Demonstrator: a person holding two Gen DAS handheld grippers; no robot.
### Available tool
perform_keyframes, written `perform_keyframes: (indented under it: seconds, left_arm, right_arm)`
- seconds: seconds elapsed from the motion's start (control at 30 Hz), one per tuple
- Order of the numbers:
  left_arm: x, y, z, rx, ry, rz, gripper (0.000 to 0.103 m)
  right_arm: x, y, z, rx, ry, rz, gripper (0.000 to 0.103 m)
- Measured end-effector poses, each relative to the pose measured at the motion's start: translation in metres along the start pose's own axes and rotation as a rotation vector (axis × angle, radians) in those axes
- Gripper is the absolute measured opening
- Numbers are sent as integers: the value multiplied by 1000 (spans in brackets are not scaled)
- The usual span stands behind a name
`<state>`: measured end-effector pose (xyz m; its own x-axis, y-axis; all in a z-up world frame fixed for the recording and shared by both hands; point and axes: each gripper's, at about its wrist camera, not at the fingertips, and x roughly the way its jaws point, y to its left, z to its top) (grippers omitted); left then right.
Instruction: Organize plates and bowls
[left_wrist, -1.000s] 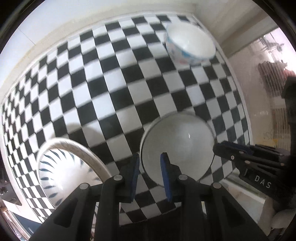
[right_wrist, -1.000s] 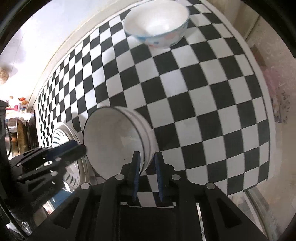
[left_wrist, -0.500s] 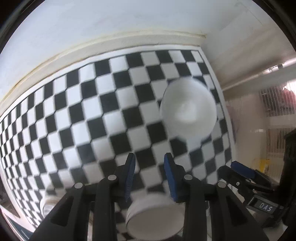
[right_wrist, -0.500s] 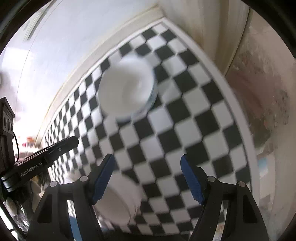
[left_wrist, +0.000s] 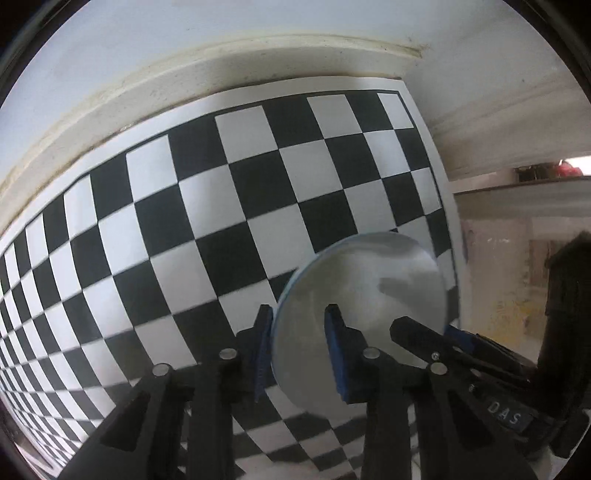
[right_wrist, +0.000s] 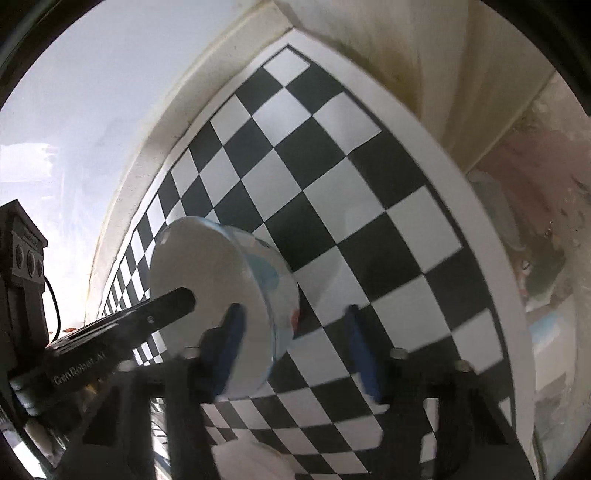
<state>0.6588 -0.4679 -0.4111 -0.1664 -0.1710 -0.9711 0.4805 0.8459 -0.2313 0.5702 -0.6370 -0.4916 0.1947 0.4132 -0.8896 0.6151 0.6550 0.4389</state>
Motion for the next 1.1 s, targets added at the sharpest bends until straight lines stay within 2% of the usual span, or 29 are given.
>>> perform_keyframes:
  seconds: [0.03, 0.17, 0.47, 0.6, 0.87, 1.1]
  left_arm:
    - [1, -1, 0, 6, -2, 5, 23]
    - [0, -1, -2, 4, -2, -1, 22]
    - [-30, -8, -16, 18, -52, -3, 22]
    - [-51, -7, -36, 28, -72, -11, 22]
    - [-104, 4, -78, 40, -127, -42, 22]
    - [-127, 0, -123, 63, -181, -39, 22]
  right_arm:
    - [3, 1, 1, 6, 5, 6, 18]
    - [4, 5, 0, 2, -2, -18, 13]
    - [-8, 22, -13, -39, 4, -26, 11]
    - [-25, 36, -28, -75, -19, -30, 11]
    - [-63, 60, -69, -134, -59, -21, 11]
    - [-91, 76, -121, -195, -88, -38, 11]
